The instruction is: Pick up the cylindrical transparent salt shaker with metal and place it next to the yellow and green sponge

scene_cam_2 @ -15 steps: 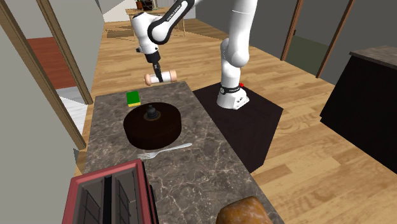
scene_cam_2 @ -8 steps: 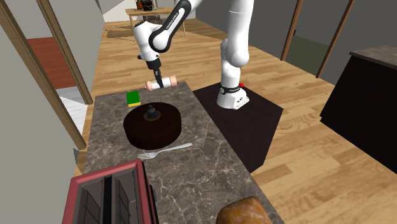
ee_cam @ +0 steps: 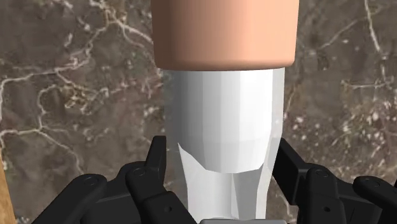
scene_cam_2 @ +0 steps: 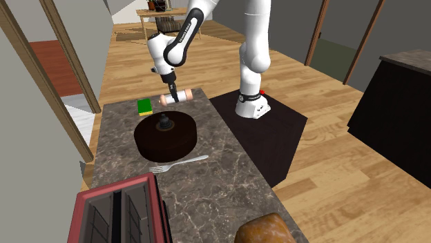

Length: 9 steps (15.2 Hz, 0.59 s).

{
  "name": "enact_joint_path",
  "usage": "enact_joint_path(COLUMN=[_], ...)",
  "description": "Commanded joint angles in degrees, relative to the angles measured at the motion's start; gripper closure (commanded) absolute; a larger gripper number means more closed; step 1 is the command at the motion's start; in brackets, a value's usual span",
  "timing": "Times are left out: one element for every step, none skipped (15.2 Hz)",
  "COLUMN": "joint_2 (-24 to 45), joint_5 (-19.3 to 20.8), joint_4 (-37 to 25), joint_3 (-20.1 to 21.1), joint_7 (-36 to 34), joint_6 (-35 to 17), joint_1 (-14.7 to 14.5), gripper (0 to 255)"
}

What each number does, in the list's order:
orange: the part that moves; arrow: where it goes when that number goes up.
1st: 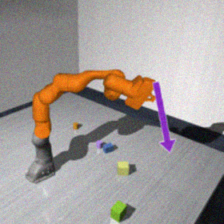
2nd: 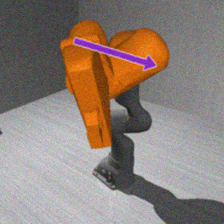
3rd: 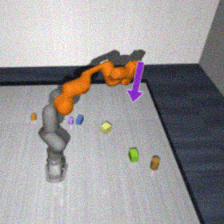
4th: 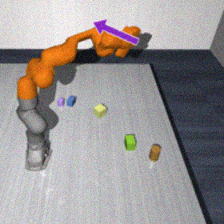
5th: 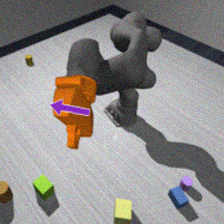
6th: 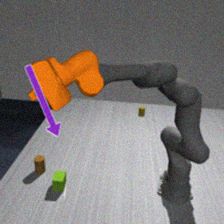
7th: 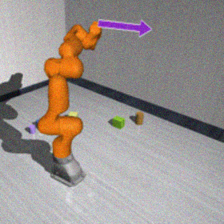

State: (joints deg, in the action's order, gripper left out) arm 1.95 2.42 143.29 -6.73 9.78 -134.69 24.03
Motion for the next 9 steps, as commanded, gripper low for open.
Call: enact_joint_path(joint_2=[1.1,1.1,1.1,1.1,1.1,1.1,1.1,1.1,1.1], joint_5=[-0.1,-0.1,-0.1,-0.1,-0.1,-0.1,-0.1,-0.1,-0.1], joint_4=[-0.1,-0.1,-0.1,-0.1,-0.1,-0.1,-0.1,-0.1,-0.1], joint_3=[0.0,0.0,0.0,0.0,0.0,0.0,0.0,0.0,0.0], joint_7=[0.0,0.0,0.0,0.0,0.0,0.0,0.0,0.0,0.0], joint_6=[-1.0,-1.0,-1.0,-1.0,-1.0,-1.0,-1.0,-1.0,-1.0], joint_1=[0.0,0.0,0.0,0.0,0.0,0.0,0.0,0.0,0.0], gripper=[255,255,255,255,255,255,255,255,0])
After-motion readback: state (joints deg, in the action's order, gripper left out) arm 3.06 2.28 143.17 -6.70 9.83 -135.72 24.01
